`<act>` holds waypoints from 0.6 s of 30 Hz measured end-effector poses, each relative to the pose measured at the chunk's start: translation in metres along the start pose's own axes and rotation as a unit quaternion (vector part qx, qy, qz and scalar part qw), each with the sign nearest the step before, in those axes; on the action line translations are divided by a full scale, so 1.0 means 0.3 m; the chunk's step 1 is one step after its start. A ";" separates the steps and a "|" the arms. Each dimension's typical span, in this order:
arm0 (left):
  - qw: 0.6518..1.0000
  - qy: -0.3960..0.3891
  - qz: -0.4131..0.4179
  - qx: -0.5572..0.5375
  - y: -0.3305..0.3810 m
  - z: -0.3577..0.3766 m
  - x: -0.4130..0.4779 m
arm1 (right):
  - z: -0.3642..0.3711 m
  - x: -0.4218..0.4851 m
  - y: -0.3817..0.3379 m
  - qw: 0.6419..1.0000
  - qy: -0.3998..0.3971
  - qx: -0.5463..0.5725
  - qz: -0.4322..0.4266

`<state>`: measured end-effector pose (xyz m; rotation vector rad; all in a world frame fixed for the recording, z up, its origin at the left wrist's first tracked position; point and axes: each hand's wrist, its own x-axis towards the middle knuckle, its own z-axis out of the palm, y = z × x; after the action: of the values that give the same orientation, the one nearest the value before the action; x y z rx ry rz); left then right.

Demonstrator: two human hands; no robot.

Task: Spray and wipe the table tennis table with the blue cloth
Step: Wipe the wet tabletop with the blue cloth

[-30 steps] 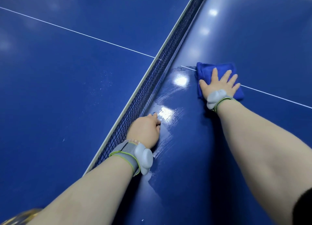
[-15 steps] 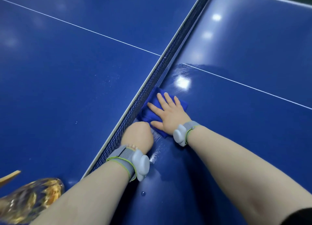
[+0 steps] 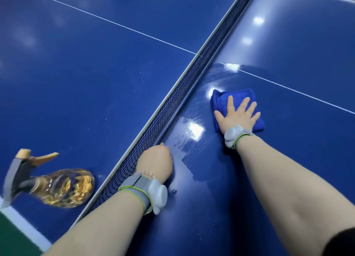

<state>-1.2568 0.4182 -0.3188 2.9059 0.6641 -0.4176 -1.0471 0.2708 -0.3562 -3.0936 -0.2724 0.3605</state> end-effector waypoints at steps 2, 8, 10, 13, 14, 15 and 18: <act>1.000 0.004 0.003 0.002 -0.012 0.005 -0.023 | 0.013 -0.054 -0.054 0.998 0.005 -0.014 -0.054; 1.000 0.008 -0.025 0.008 -0.036 0.005 -0.088 | 0.075 -0.298 -0.249 0.963 -0.009 -0.042 -0.266; 0.999 0.011 -0.028 0.015 -0.039 0.007 -0.114 | 0.097 -0.362 -0.269 0.943 -0.013 -0.061 -0.327; 0.999 0.014 -0.037 0.027 -0.041 0.018 -0.146 | 0.097 -0.370 -0.244 0.915 -0.023 -0.075 -0.396; 0.999 0.012 -0.044 0.028 -0.043 0.022 -0.153 | 0.087 -0.355 -0.228 0.909 -0.031 -0.075 -0.408; 0.998 0.011 -0.048 0.027 -0.047 0.030 -0.160 | 0.079 -0.340 -0.208 0.909 -0.036 -0.075 -0.409; 0.998 0.000 -0.056 0.011 -0.066 0.063 -0.177 | 0.063 -0.282 -0.123 0.943 -0.025 -0.060 -0.327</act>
<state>-1.3161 0.4109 -0.3224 2.8978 0.8289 -0.4412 -1.1388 0.2923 -0.3541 -2.8655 -1.3099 0.3986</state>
